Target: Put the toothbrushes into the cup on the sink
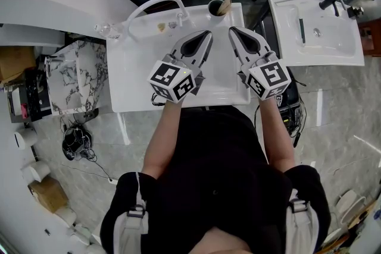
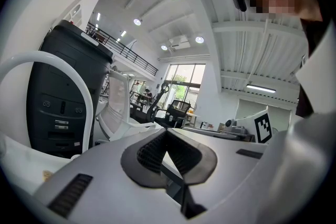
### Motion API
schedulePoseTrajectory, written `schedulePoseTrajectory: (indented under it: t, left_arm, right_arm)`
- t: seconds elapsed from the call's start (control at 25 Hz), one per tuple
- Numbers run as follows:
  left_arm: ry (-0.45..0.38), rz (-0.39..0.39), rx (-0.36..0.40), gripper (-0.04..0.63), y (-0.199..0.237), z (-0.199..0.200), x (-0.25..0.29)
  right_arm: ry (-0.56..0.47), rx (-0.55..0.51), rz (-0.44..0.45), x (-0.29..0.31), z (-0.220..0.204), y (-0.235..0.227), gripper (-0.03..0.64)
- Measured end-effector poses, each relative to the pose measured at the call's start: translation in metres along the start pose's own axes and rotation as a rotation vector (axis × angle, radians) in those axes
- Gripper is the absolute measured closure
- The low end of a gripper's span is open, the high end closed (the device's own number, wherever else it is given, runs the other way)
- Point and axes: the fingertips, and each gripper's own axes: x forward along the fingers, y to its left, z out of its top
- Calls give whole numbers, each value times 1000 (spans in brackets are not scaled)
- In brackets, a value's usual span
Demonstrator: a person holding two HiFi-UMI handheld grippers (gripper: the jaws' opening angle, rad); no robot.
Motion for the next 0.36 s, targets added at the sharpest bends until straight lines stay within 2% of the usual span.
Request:
schedulePoseTrajectory:
  t: [0.36]
  left_arm:
    - [2,5,-1,587,3,0,-2]
  right_arm:
    - [9,-5,8,2,-1,3,588]
